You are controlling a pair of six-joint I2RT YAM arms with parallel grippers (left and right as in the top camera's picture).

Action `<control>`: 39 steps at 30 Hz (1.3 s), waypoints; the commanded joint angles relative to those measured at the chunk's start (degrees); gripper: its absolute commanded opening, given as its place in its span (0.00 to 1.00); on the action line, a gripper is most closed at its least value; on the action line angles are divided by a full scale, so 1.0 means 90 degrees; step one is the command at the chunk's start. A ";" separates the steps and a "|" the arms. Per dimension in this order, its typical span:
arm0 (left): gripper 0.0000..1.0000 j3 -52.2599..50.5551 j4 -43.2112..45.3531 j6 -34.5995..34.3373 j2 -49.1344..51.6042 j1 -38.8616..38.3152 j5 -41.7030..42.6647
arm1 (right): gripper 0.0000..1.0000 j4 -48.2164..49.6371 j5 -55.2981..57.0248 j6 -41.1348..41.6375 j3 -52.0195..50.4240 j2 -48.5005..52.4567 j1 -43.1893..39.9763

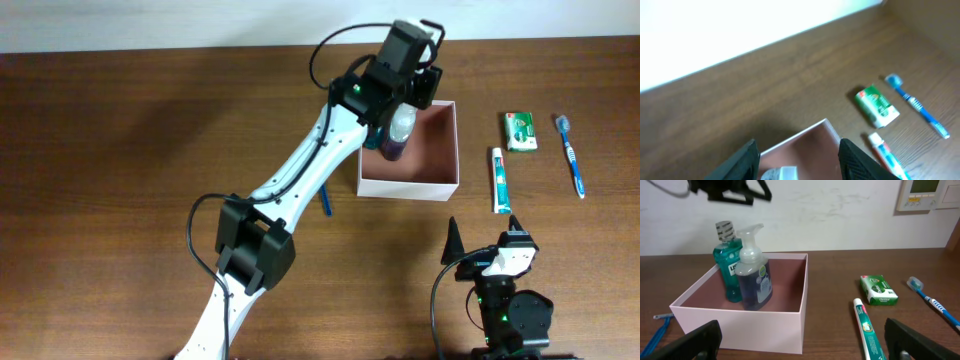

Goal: Pack container
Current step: 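Raise the left gripper out of the box and move left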

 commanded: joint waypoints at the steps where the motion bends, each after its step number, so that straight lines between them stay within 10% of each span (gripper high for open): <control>1: 0.57 0.0804 -0.0350 0.0039 -0.0114 0.0102 0.0119 | 0.99 -0.0046 -0.0032 0.0005 -0.0029 -0.0049 0.0046; 4: 0.99 0.1962 -0.1559 0.0039 -0.0180 0.0444 0.0092 | 0.99 -0.0046 -0.0032 0.0005 -0.0029 -0.0049 0.0046; 21: 0.99 0.3730 -0.6795 -0.0015 -0.0634 0.2987 -0.0947 | 0.99 -0.0046 -0.0032 0.0005 -0.0029 -0.0049 0.0046; 39: 0.99 0.3563 -0.6756 -0.0158 -0.0556 0.4085 -0.1705 | 0.99 -0.0046 -0.0032 0.0005 -0.0029 -0.0049 0.0046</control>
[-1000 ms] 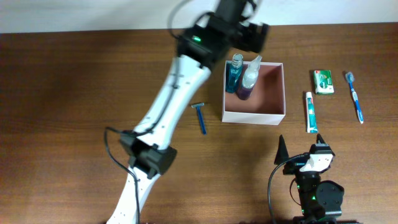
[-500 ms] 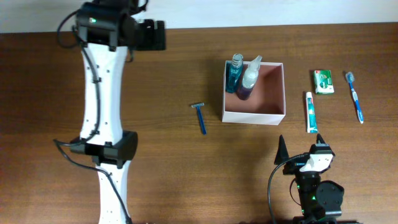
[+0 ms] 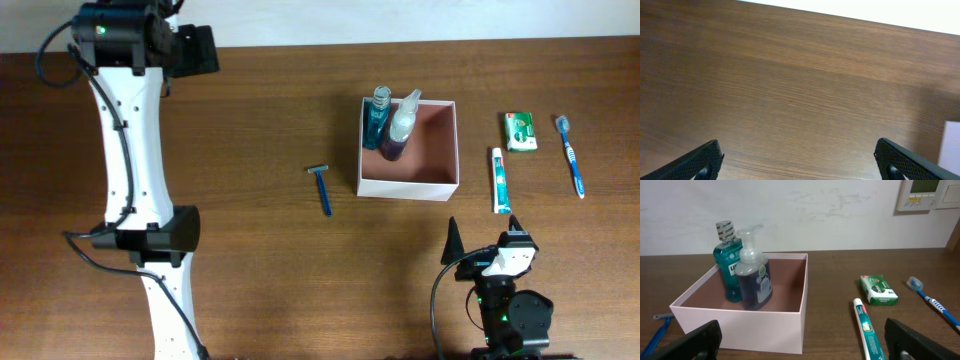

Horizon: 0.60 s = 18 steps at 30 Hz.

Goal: Pack container
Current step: 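Raise the left gripper out of the box and move left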

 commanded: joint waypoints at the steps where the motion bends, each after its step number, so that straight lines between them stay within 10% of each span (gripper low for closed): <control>1: 0.99 -0.0063 -0.0017 -0.0080 -0.0097 0.0177 -0.0328 | 0.99 -0.0046 -0.0032 0.0005 -0.0029 -0.0049 0.0046; 18: 1.00 -0.0697 0.0100 -0.0075 -0.0097 0.0255 -0.0384 | 0.99 -0.0046 -0.0032 0.0005 -0.0029 -0.0049 0.0046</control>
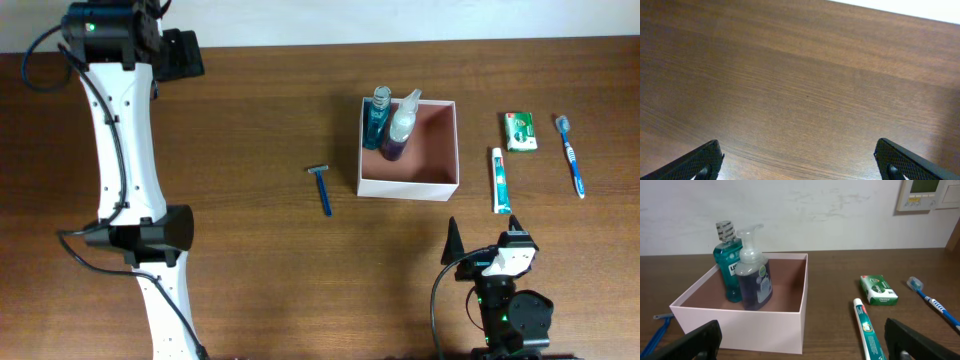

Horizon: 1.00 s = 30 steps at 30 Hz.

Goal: Pack container
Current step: 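Raise the left gripper out of the box and move left, then swing the right arm up and over the green Dettol soap box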

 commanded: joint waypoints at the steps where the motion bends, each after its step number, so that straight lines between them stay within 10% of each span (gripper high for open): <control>1: 0.99 -0.0440 0.0187 -0.0063 -0.0097 0.0029 -0.0100 | 0.99 -0.0046 -0.0029 0.0005 -0.0029 -0.0049 0.0046; 21: 0.99 -0.1124 0.0338 -0.0061 -0.0097 0.0029 -0.0092 | 0.99 0.0236 -0.0367 0.0644 -0.0029 -0.0032 0.0053; 30: 0.99 -0.1124 0.0338 -0.0061 -0.0097 0.0029 -0.0092 | 0.99 0.2722 -0.0644 0.0614 0.0342 -0.0015 0.0027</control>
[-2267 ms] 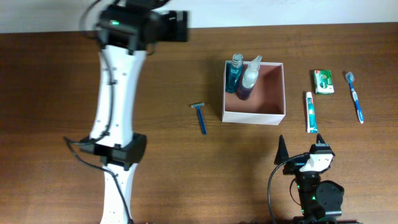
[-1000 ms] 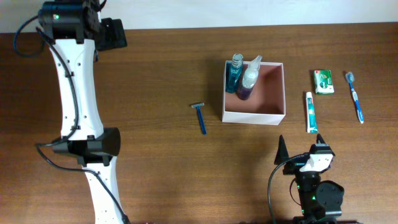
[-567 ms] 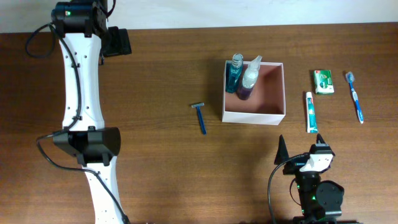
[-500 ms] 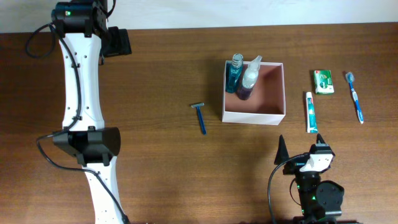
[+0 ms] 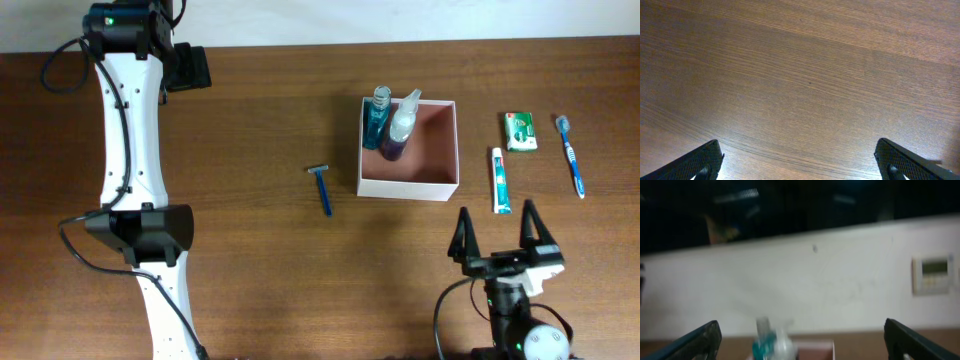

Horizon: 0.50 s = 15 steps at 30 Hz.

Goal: Pack container
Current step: 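Swing the right arm up and over the green Dettol soap box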

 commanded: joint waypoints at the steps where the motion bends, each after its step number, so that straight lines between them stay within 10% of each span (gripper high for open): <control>1: 0.99 -0.0027 -0.0005 -0.0061 -0.0097 0.0029 -0.0090 | 0.99 0.0007 -0.0134 -0.0257 0.0461 0.0029 -0.0005; 9: 0.99 -0.0027 -0.0005 -0.0061 -0.0097 0.0029 -0.0090 | 0.99 -0.1450 0.0005 -0.2072 0.3237 0.1855 -0.0646; 15: 0.99 -0.0027 -0.0005 -0.0061 -0.0097 0.0029 -0.0090 | 0.99 -0.4974 -0.0126 -0.2047 0.6856 0.4745 -0.1387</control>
